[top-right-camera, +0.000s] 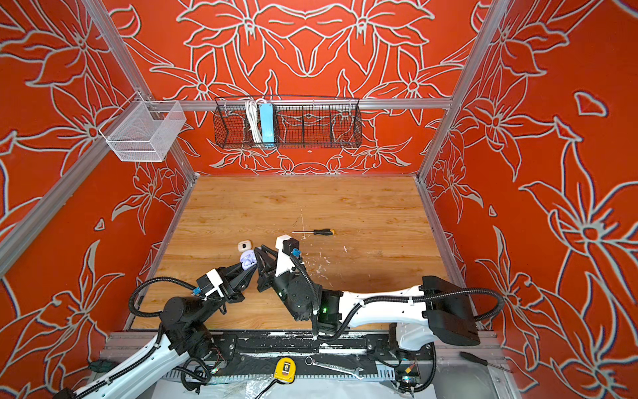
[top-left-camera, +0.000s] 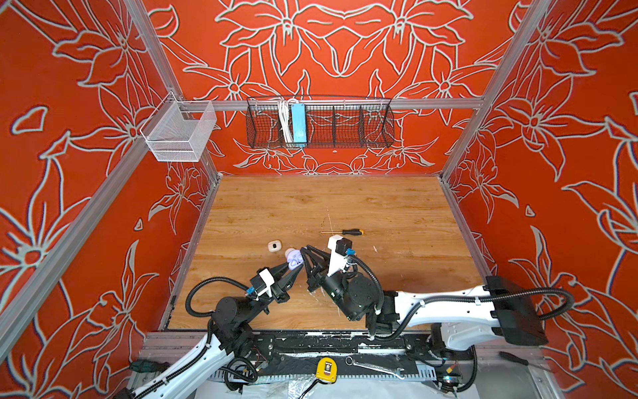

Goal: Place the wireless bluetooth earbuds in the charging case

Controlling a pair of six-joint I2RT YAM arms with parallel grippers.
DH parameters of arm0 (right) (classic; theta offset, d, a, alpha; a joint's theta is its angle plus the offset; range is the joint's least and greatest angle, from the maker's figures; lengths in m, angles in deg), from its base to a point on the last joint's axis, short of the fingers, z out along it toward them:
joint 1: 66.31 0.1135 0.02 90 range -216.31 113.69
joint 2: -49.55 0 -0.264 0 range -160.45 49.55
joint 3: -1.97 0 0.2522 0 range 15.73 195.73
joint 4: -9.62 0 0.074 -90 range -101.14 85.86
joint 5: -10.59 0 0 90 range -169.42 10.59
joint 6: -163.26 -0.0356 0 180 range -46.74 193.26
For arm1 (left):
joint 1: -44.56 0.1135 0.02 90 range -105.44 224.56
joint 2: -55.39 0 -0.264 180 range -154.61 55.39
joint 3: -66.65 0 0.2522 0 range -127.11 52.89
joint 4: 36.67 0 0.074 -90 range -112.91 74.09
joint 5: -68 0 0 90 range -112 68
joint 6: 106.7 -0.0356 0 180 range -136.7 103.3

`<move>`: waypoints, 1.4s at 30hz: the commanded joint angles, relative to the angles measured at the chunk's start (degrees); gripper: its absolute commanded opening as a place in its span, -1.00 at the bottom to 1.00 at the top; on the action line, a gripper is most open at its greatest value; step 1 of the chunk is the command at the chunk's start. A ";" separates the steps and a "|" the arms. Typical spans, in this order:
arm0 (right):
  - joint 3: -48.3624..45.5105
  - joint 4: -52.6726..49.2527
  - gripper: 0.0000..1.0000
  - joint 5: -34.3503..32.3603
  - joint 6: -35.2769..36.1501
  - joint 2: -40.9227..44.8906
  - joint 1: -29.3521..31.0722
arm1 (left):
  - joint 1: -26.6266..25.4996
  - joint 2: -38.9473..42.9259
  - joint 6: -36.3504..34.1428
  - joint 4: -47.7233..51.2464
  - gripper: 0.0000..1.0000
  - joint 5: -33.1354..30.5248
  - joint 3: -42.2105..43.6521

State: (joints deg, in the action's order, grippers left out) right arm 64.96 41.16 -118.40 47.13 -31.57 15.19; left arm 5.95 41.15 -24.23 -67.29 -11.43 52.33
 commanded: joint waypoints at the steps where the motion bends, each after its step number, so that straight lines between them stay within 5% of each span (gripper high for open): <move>1: 0.52 0.32 -0.80 -2.20 -0.29 -0.83 0.25 | -0.50 1.05 -0.98 -1.06 -1.00 0.10 0.92; 42: 1.11 0.32 -0.77 -3.82 -1.82 -4.78 3.91 | -1.12 5.80 -0.29 2.63 -1.00 -5.38 1.26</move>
State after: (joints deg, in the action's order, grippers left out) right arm 65.83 43.80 -121.70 46.38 -35.55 17.92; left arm 4.87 45.87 -24.41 -60.98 -14.47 52.33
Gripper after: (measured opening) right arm 0.188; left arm 0.207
